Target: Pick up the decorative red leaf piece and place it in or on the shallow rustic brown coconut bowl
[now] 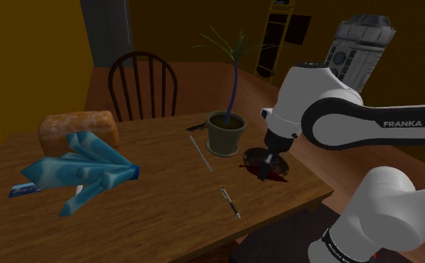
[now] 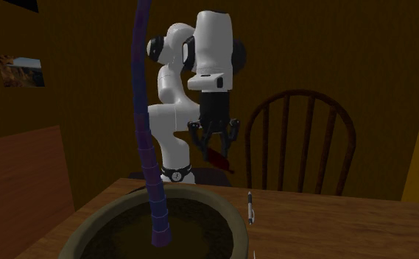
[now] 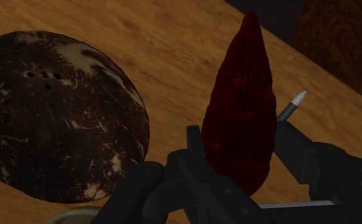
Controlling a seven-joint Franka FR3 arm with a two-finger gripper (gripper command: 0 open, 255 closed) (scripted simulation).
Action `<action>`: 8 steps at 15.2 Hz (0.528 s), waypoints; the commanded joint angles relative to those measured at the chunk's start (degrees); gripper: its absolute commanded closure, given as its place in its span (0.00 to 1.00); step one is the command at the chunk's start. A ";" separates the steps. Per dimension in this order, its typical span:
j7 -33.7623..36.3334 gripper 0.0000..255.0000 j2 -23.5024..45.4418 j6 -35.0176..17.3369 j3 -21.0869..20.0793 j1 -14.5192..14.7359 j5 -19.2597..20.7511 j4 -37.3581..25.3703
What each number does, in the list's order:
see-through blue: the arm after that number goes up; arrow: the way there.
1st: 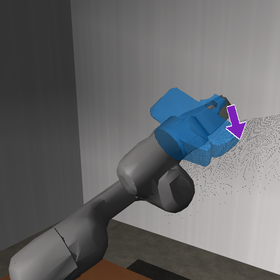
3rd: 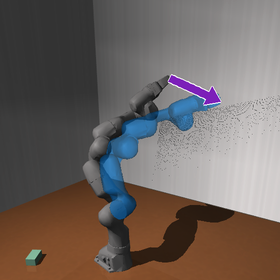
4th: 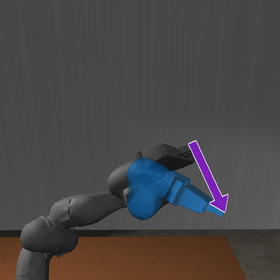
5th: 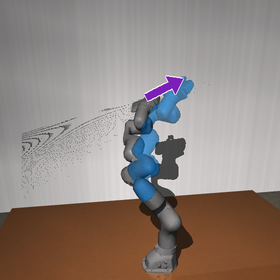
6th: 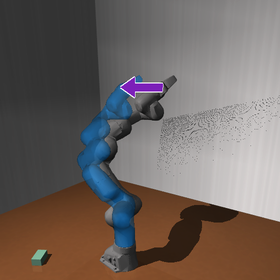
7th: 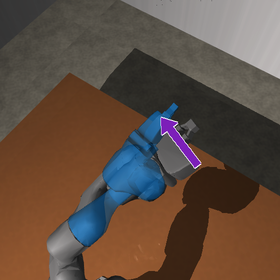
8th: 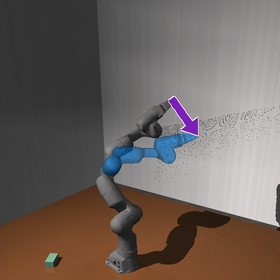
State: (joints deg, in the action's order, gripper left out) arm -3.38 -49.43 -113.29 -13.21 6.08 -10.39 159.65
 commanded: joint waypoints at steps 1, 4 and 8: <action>-3.20 1.00 -0.35 0.10 2.87 -1.94 2.14 0.41; -7.69 1.00 1.94 -0.82 6.78 -5.09 5.25 -0.80; -13.35 1.00 6.22 -2.30 11.69 -8.81 8.92 -3.49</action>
State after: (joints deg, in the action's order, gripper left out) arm -15.09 -44.03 -115.27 -2.88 -1.74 -2.49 156.65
